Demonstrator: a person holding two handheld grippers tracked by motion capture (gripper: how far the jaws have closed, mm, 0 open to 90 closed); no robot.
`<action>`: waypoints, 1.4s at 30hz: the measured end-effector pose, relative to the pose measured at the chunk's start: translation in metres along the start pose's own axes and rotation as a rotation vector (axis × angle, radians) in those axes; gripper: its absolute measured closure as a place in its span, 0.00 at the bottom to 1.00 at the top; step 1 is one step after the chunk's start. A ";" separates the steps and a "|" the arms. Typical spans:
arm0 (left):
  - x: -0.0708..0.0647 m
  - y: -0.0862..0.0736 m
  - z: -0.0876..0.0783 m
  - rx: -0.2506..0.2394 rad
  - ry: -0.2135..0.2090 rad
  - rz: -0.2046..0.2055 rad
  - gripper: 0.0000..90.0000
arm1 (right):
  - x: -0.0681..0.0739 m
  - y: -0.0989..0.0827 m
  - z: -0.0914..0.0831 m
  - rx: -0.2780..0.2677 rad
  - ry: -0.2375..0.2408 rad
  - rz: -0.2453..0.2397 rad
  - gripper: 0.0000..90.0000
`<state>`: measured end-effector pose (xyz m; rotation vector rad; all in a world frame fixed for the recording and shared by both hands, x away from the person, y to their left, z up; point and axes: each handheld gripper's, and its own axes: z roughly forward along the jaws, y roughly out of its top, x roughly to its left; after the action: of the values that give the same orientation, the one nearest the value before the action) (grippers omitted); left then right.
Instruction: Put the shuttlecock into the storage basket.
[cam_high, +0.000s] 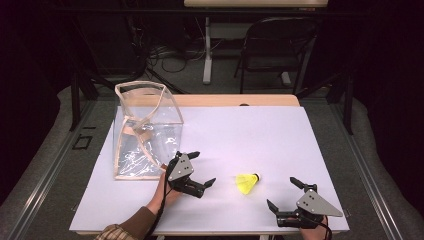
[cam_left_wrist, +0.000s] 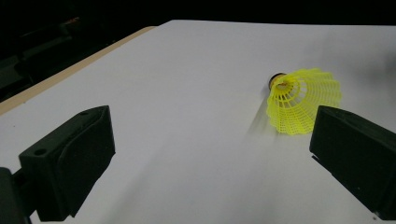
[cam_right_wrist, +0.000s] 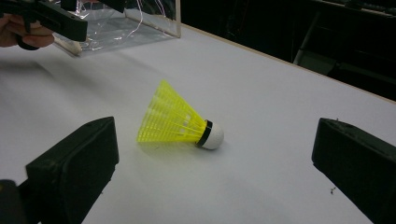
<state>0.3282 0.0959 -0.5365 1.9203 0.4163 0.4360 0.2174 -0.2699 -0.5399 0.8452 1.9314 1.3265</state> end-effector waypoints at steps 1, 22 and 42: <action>0.000 0.000 0.000 0.000 0.000 0.000 0.00 | 0.000 0.000 0.000 0.000 0.000 0.000 0.00; -0.012 0.023 0.034 0.094 -0.123 0.036 0.00 | -0.001 -0.001 0.000 0.007 0.000 0.003 0.00; -0.017 0.027 0.066 0.201 -0.230 0.063 0.01 | -0.001 -0.001 0.001 0.009 0.007 0.008 0.00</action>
<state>0.3478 0.0249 -0.5370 2.1550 0.2572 0.2159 0.2187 -0.2703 -0.5410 0.8552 1.9427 1.3278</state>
